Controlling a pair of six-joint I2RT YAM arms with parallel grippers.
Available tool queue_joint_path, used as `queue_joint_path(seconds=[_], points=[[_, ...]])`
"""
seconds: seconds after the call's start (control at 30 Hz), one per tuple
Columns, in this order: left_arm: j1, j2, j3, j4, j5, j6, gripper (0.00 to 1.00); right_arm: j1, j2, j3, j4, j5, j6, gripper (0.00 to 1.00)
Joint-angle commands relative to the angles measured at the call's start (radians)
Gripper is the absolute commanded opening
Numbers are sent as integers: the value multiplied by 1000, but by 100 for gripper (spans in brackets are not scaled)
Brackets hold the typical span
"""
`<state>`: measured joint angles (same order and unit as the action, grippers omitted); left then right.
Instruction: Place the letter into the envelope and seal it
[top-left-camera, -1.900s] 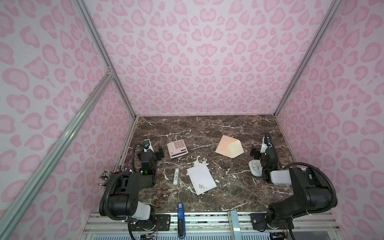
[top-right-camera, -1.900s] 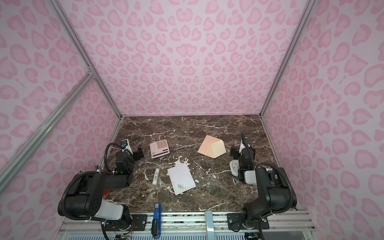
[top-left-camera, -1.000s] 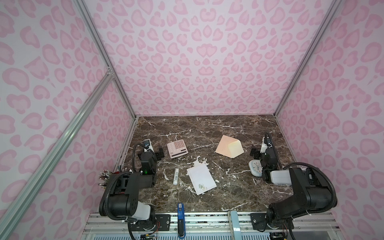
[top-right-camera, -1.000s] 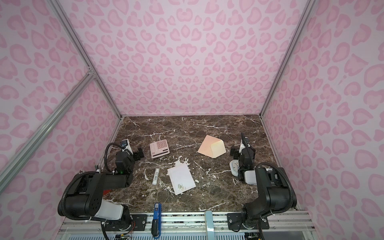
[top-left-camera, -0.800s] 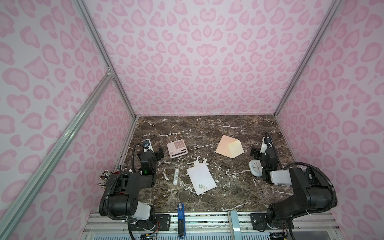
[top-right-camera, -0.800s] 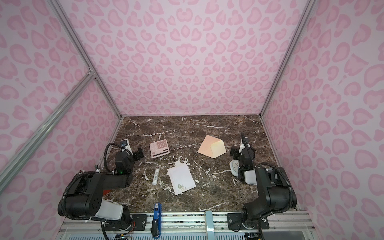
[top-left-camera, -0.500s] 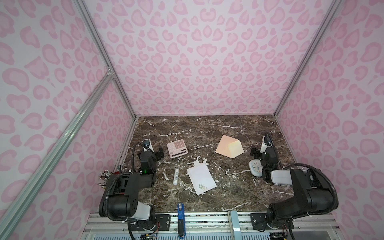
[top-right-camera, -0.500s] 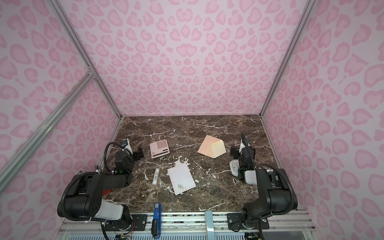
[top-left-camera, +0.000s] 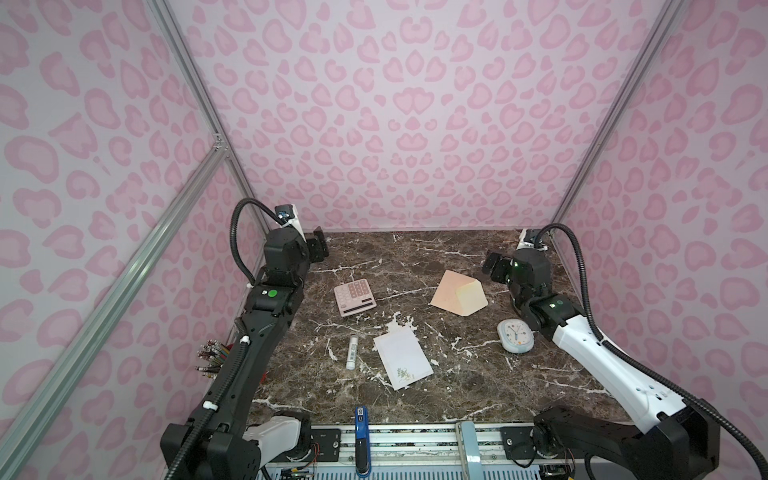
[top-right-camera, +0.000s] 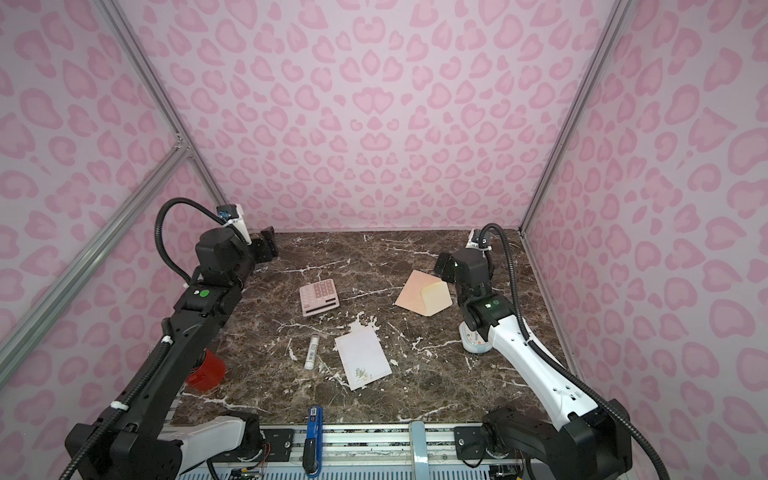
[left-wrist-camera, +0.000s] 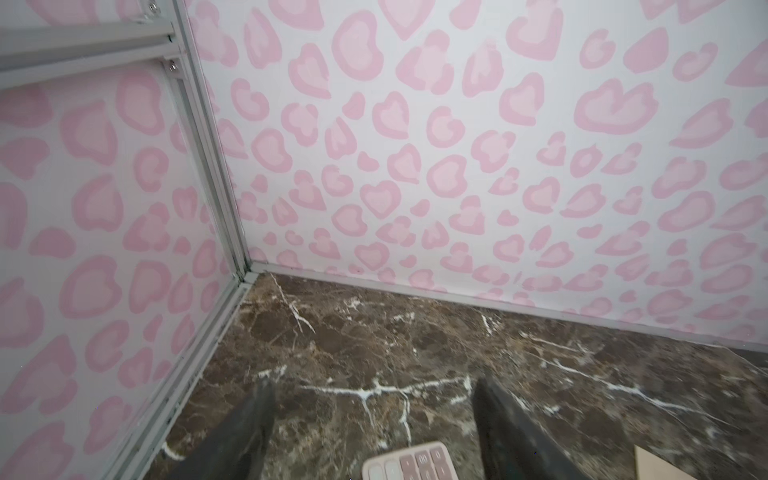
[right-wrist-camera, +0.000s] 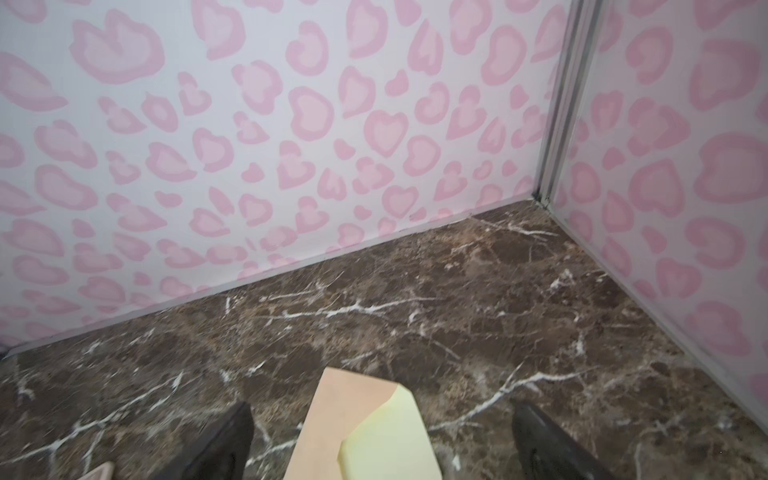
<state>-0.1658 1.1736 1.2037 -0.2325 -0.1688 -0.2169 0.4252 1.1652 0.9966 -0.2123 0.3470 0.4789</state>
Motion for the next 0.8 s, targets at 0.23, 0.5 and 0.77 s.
queue_joint_path(seconds=[0.23,0.5,0.77], points=[[-74,-208,-201,-398,415,-273,71,386,-165,-138,-234,64,532,87],[-184,-278,-354,-426,389,-339,72,648,-188,-234,-232,155,827,81],[-291,-224,-400,-374,369,-397,72,805,-124,-293,-157,212,998,77]])
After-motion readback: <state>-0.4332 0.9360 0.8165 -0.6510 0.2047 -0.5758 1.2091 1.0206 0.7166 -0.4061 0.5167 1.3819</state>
